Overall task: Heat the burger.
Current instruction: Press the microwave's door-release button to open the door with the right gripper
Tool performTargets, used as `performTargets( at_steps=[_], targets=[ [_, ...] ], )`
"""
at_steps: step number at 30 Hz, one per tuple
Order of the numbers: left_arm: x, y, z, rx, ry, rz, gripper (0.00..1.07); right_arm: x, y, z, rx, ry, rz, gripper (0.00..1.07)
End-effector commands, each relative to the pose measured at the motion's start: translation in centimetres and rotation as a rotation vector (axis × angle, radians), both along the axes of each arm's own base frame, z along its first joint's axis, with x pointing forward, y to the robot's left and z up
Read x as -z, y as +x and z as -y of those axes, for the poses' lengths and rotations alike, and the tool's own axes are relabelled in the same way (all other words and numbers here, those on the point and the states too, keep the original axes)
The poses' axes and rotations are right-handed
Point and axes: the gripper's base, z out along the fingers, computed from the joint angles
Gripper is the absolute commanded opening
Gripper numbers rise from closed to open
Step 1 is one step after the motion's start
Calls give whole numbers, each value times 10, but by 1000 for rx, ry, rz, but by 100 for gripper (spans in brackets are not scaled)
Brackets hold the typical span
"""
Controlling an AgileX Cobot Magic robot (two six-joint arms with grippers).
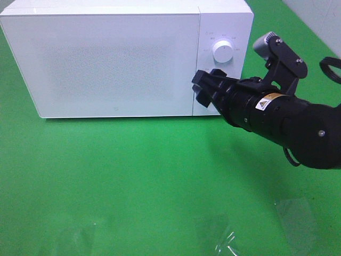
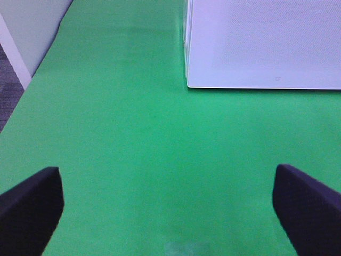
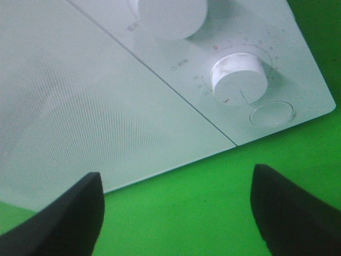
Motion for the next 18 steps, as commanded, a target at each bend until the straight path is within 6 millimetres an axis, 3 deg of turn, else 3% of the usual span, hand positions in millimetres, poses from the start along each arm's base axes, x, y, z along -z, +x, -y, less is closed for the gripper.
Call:
performTargets(
  at_steps=[1,5,18],
  targets=[
    [1,-2,1,0,-7,23,100,-5,-4,-1,-84,-140,16,72],
    [1,-2,1,0,-7,23,100,-14,-11,6,-205,-331,4,72],
    [1,-2,1,0,-7,23,100,-44,-19,32,-466,-590,-141,72]
  ],
)
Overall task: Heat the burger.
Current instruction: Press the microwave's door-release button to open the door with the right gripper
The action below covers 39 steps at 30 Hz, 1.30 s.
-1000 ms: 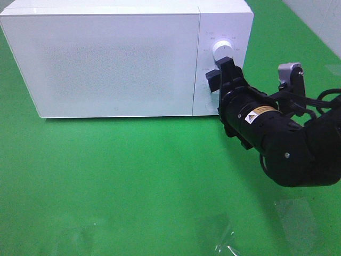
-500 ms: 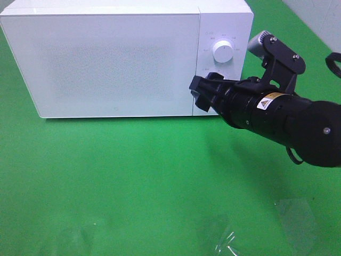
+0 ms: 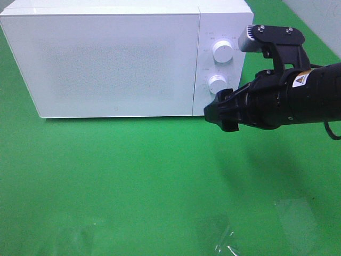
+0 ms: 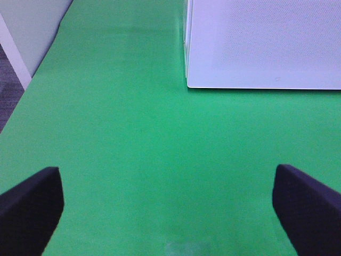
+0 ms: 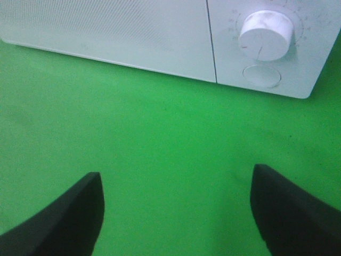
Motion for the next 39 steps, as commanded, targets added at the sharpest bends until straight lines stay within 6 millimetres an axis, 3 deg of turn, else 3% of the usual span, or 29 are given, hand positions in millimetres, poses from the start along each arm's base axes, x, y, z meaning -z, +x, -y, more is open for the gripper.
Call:
performTargets(
  at_steps=[1,10,20,25,39],
  targets=[
    [1,-2,1,0,-7,23,100,-7,-5,4,-68,-74,-32,72],
    [1,-2,1,0,-7,23,100,-39,-33,16,-153,-140,-62,72],
    [1,-2,1,0,-7,23,100,-77,-80,40,-177,-121,-47,72],
    [1,-2,1,0,-7,23,100,-85,-95,48,-167,-114,-48,72],
    [1,-2,1,0,-7,23,100,-100,-143,96,19,-158,0,72]
  ],
)
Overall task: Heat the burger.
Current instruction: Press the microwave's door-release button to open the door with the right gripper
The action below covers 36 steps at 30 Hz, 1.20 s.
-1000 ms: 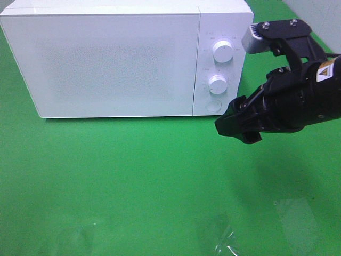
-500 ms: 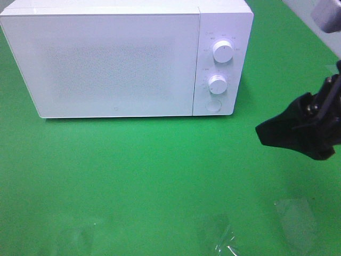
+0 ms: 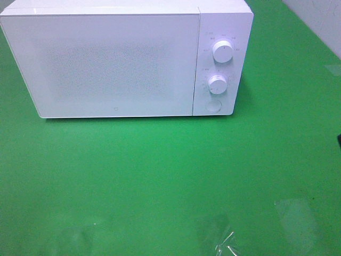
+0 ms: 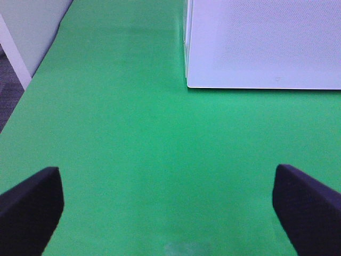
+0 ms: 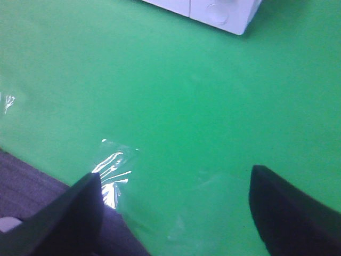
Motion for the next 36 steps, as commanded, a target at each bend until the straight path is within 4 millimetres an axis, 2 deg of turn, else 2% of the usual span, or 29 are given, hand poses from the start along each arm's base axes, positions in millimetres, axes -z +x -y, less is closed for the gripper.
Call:
performTargets(
  at_steps=[1,3,4,9,11,15,25,29,36],
  targets=[
    [1,-2,1,0,-7,23,100,3,-18,21,117,13,24,72],
    [1,-2,1,0,-7,23,100,5,-25,27,155,16,39,72],
    [1,-2,1,0,-7,23,100,7,-37,34,196,28,68,72],
    [1,-2,1,0,-7,23,100,9,-50,40,237,52,115,74],
    [1,-2,1,0,-7,23,100,13,-67,47,305,75,194,78],
    [1,-2,1,0,-7,23,100,18,-82,51,363,92,261,78],
    [1,-2,1,0,-7,23,100,23,-102,54,420,114,342,76],
    [1,-2,1,0,-7,23,100,34,-110,55,427,111,341,76],
    [1,-2,1,0,-7,23,100,33,-112,55,430,111,354,76]
  ],
)
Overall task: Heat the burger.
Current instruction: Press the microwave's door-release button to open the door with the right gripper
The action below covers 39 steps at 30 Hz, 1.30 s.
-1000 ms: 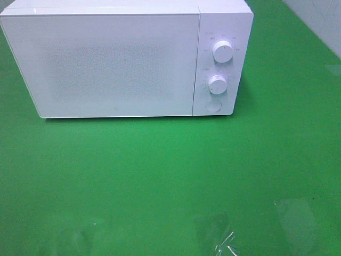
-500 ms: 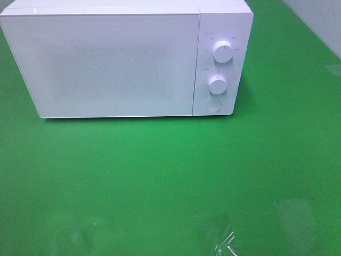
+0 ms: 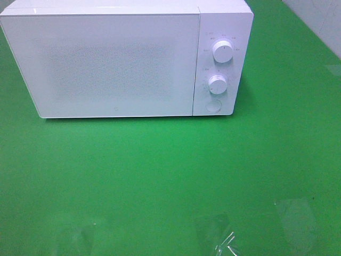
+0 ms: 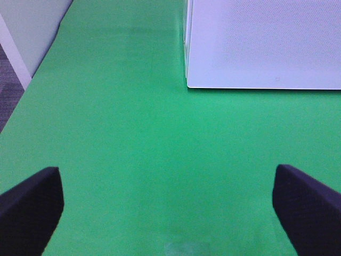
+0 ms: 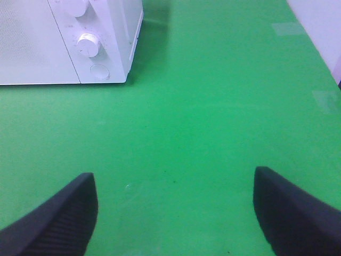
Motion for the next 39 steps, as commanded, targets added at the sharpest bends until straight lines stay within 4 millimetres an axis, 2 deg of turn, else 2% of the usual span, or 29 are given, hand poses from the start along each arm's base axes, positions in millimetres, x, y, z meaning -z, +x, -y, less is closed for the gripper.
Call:
performTargets(
  at_steps=[1,11,18,20,23,27,29,34,39],
  targets=[
    [1,-2,1,0,-7,23,100,1,-4,0,11,5,21,76],
    [1,-2,1,0,-7,23,100,1,-4,0,11,6,20,76],
    [1,-2,1,0,-7,23,100,-16,0,0,10,7,45,76],
    [1,-2,1,0,-7,23,100,-21,11,-1,6,7,68,76],
    [1,-2,1,0,-7,23,100,-21,14,-1,5,7,71,76],
    [1,-2,1,0,-7,23,100,-26,27,-2,3,7,83,76],
    [1,-2,1,0,-7,23,100,-31,42,-3,0,5,88,76],
    [1,-2,1,0,-7,23,100,-33,55,-4,-2,4,84,76],
    [1,-2,1,0,-7,23,100,-32,80,-6,-6,1,43,76]
  ],
)
